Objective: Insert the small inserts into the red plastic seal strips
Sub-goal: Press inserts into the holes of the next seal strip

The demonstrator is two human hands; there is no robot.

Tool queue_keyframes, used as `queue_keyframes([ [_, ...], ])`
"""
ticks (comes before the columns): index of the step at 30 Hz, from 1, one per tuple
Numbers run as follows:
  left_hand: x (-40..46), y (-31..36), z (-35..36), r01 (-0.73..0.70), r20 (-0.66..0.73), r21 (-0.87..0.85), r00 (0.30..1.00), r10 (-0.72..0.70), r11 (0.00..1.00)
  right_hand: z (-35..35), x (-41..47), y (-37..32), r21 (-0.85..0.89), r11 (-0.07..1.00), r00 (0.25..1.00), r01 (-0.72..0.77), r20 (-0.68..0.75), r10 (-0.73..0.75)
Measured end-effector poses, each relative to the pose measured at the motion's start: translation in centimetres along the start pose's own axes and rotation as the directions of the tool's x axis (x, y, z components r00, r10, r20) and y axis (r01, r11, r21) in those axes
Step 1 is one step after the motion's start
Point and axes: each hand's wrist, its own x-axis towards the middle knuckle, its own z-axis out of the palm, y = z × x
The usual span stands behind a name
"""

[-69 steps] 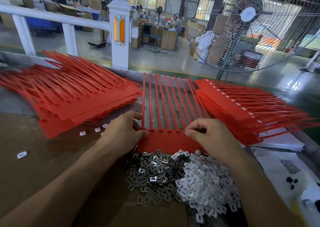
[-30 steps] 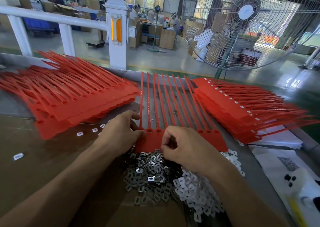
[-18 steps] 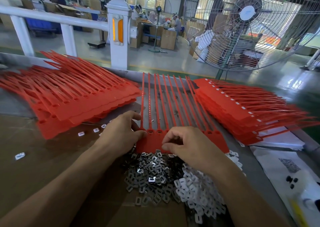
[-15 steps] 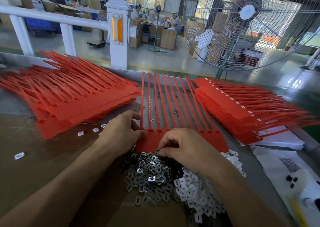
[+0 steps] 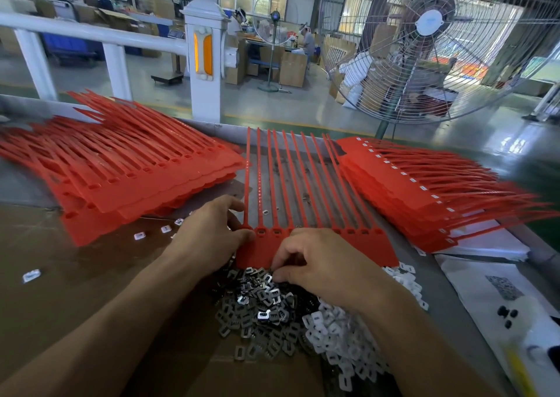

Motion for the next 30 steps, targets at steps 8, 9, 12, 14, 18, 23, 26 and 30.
queue_keyframes([
  [8,0.1,-0.1,0.0,0.002,0.011,0.004,1.0,-0.002,1.0,0.1,-0.2,-0.7,-0.238,0.967,0.995,0.091,-0.013,-0.096],
  [9,0.1,-0.1,0.0,0.001,0.013,0.004,1.0,-0.002,1.0,0.1,-0.2,-0.8,-0.248,0.965,0.995,0.09,-0.02,-0.098],
  [12,0.1,-0.1,0.0,-0.002,0.013,0.0,1.0,0.002,1.0,0.3,0.0,-0.8,-0.213,0.976,0.995,0.044,-0.076,-0.061],
  [14,0.1,-0.2,0.1,-0.006,0.013,-0.001,1.0,0.006,1.0,0.3,0.0,-0.6,-0.129,0.992,0.993,-0.009,-0.118,-0.006],
  [18,0.2,-0.3,0.1,-0.001,0.025,-0.018,1.0,0.002,1.0,-0.5,-0.2,0.7,0.205,0.964,0.952,-0.168,-0.221,0.213],
  [23,0.3,-0.4,0.1,-0.004,0.027,-0.021,1.0,0.005,1.0,-3.7,-1.2,5.5,0.341,0.861,0.735,-0.376,-0.457,0.502],
  [26,0.3,-0.4,0.1,-0.011,0.024,-0.017,1.0,0.011,1.0,-4.9,-2.1,8.0,0.394,0.792,0.611,-0.465,-0.505,0.61],
  [30,0.3,-0.4,0.1,-0.019,0.021,-0.011,1.0,0.019,1.0,-5.0,-2.6,9.6,0.417,0.756,0.574,-0.505,-0.491,0.655],
])
